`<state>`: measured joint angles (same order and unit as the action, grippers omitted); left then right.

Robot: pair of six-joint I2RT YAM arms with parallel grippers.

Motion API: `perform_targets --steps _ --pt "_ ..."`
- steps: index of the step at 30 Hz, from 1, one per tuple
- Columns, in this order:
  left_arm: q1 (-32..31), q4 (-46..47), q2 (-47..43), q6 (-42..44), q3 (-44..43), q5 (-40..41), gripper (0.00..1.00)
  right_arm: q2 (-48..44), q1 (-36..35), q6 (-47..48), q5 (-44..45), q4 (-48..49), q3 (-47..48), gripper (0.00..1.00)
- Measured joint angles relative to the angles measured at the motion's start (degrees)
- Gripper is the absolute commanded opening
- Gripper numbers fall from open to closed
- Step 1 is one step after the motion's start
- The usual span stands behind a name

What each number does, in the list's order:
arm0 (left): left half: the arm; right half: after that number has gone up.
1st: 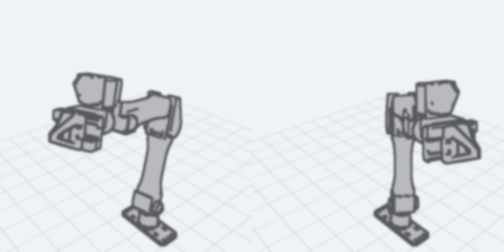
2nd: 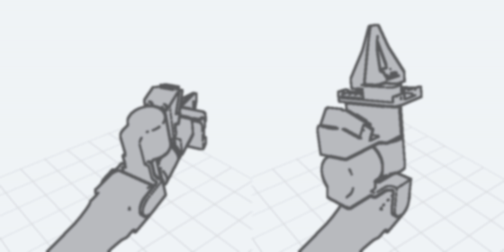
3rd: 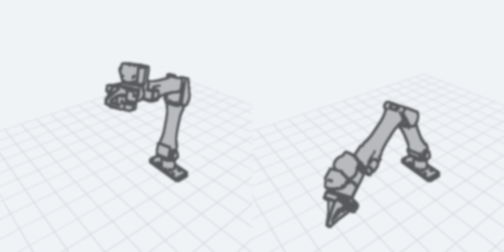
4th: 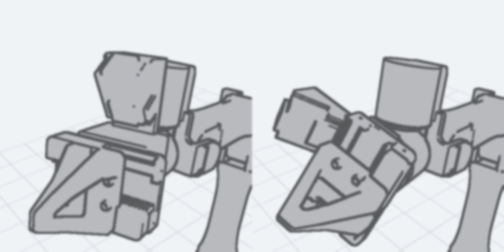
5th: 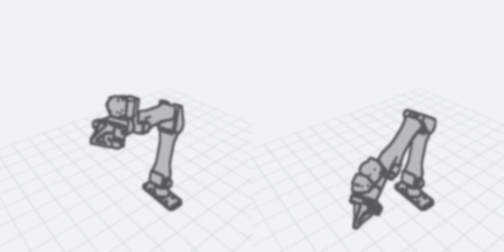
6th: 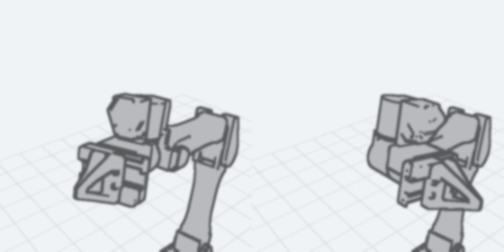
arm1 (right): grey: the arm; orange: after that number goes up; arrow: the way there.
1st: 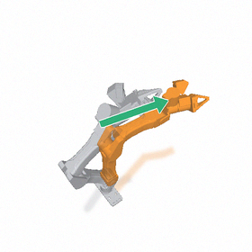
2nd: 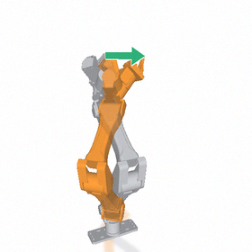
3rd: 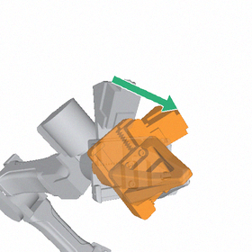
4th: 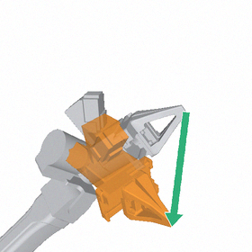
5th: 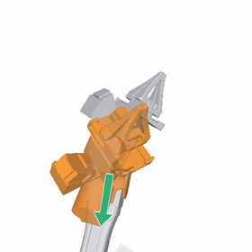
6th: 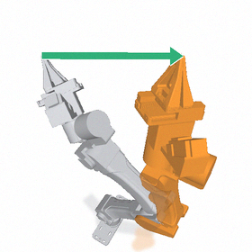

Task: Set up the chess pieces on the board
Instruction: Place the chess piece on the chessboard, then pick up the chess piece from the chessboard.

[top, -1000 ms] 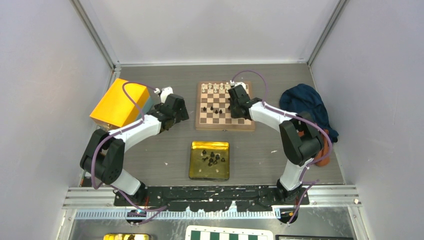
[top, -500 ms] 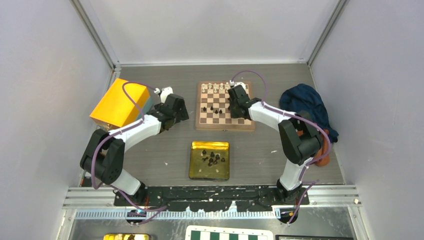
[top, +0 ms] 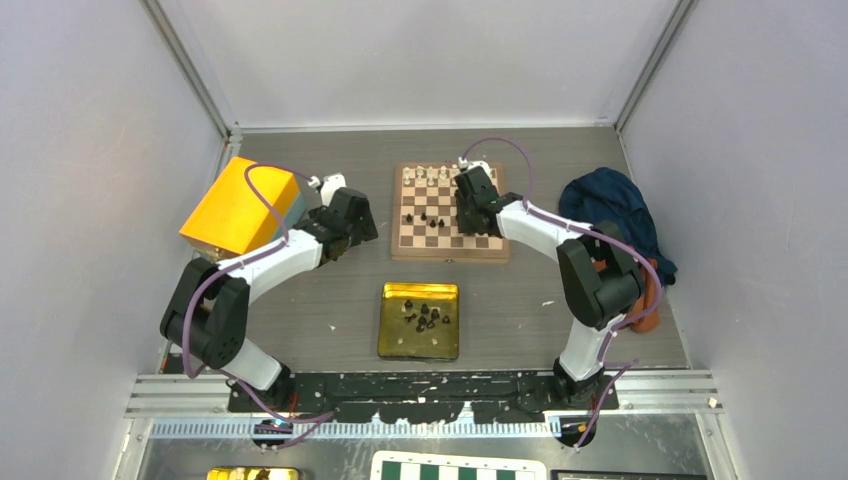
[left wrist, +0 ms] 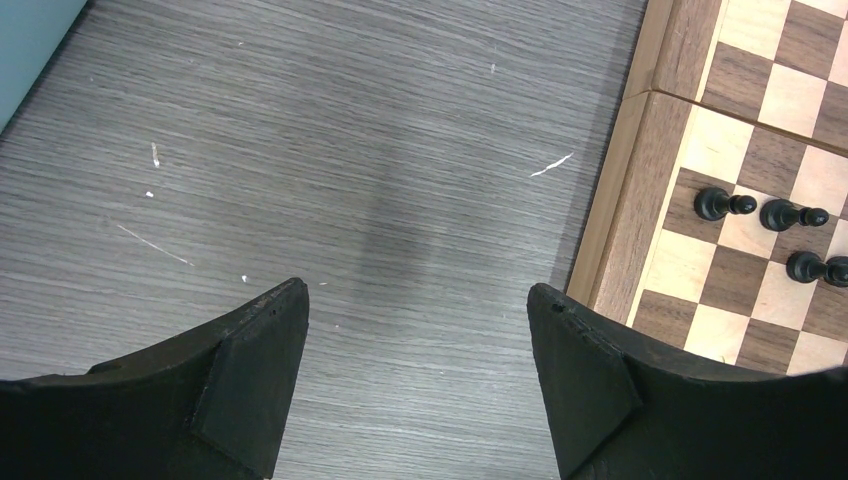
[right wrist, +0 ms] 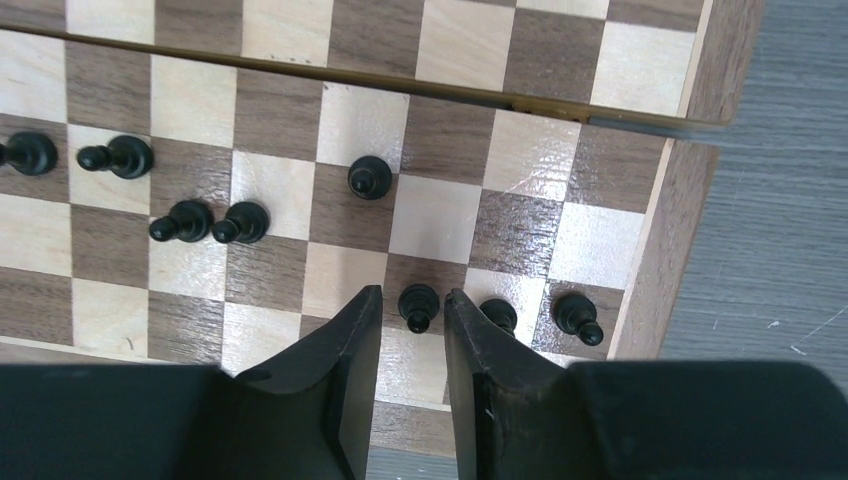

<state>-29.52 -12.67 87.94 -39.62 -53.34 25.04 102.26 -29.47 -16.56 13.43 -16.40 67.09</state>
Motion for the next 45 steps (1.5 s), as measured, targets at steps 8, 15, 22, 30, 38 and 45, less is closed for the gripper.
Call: perform_targets --steps 8,15,22,30,38,45 --pt "0.00 0.00 0.00 0.02 0.00 0.02 0.82 0.37 0.00 0.24 0.00 -1.18 4.17 0.36" --pt "0.00 0.00 0.00 0.04 0.00 0.02 0.82 3.85 0.00 0.55 -0.09 -1.49 8.00 0.36" --pt "0.00 0.00 0.00 0.04 0.00 0.02 0.82 6.23 0.00 0.87 -0.35 -2.01 9.35 0.37" --pt "0.00 0.02 0.00 0.04 0.00 0.02 0.82 8.17 0.00 1.22 -0.52 -1.97 10.62 0.36" --pt "0.00 0.02 0.00 0.07 0.00 0.02 0.82 9.03 0.00 1.29 -0.52 -1.99 11.26 0.36" --pt "0.00 0.04 0.00 0.57 0.00 0.04 0.82 9.33 0.00 1.44 -0.50 -2.01 11.91 0.33"
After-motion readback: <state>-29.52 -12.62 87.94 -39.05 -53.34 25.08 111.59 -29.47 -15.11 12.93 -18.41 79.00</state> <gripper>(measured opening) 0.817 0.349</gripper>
